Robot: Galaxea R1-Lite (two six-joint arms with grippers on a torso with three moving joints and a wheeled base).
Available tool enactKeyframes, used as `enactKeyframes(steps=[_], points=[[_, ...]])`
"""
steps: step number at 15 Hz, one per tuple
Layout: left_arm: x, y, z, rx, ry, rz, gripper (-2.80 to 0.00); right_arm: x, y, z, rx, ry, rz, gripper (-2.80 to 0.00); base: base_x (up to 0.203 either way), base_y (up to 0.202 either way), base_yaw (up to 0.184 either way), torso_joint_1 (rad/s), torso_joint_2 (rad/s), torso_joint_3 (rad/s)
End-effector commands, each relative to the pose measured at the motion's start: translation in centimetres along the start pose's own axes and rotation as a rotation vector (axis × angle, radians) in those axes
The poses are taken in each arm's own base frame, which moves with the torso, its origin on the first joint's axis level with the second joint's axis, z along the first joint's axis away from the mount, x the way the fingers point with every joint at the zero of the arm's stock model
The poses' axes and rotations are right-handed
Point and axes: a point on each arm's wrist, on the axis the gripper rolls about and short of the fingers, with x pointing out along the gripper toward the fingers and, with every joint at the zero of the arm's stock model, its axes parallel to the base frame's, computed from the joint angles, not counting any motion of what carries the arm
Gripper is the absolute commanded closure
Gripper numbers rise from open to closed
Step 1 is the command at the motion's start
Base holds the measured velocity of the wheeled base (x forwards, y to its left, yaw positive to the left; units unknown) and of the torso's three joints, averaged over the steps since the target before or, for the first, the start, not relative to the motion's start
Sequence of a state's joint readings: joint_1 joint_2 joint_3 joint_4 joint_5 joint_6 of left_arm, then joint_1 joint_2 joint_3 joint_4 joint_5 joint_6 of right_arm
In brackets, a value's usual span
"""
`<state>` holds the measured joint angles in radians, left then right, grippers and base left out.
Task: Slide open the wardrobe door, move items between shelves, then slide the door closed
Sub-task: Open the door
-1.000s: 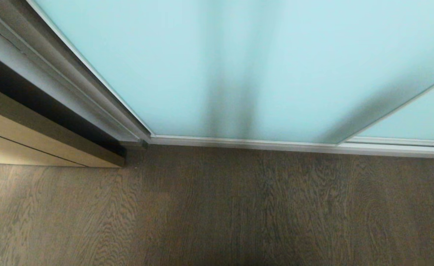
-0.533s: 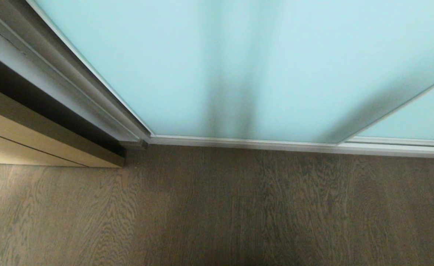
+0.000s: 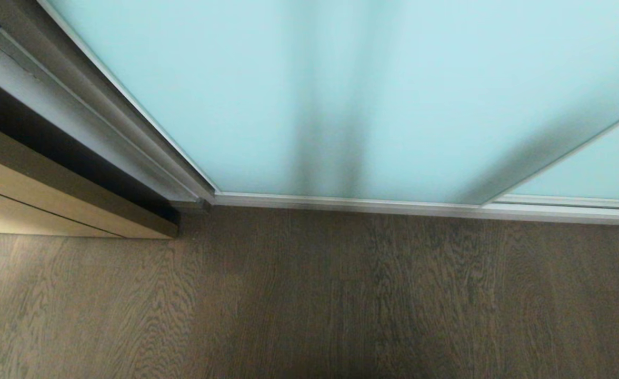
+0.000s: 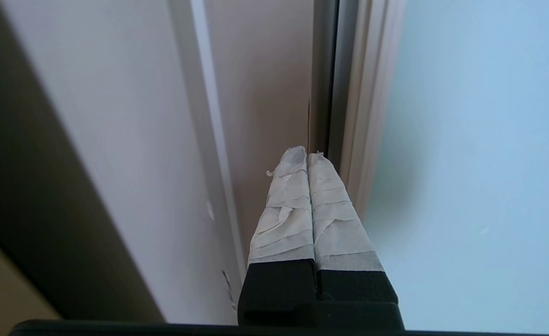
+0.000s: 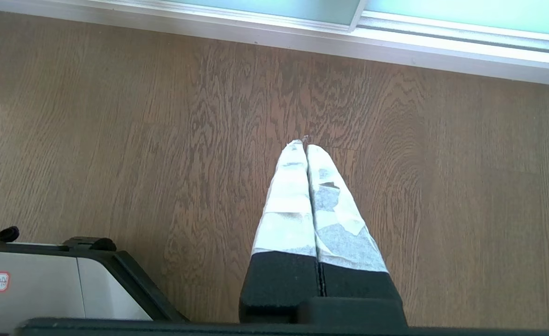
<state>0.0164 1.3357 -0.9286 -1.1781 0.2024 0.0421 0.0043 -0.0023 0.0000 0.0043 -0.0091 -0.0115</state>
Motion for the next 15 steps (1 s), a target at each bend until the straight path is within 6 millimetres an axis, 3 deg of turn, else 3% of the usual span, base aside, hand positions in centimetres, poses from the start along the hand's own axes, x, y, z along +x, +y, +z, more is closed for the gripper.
enactKeyframes(steps=[1, 9, 15], points=[[1.1, -0.3, -1.9, -0.002, 0.030, 0.001, 0.00, 0.0, 0.0, 0.0, -0.001, 0.000, 0.000, 0.00, 0.000, 0.000, 0.000, 0.000, 0.00, 0.000], [3.6, -0.9, -3.8, -0.016, 0.025, -0.002, 0.00, 0.0, 0.0, 0.0, -0.001, 0.000, 0.000, 0.00, 0.000, 0.000, 0.000, 0.000, 0.00, 0.000], [3.4, -2.6, -4.2, -0.046, 0.042, -0.048, 0.00, 0.0, 0.0, 0.0, -0.001, 0.000, 0.000, 0.00, 0.000, 0.000, 0.000, 0.000, 0.00, 0.000]])
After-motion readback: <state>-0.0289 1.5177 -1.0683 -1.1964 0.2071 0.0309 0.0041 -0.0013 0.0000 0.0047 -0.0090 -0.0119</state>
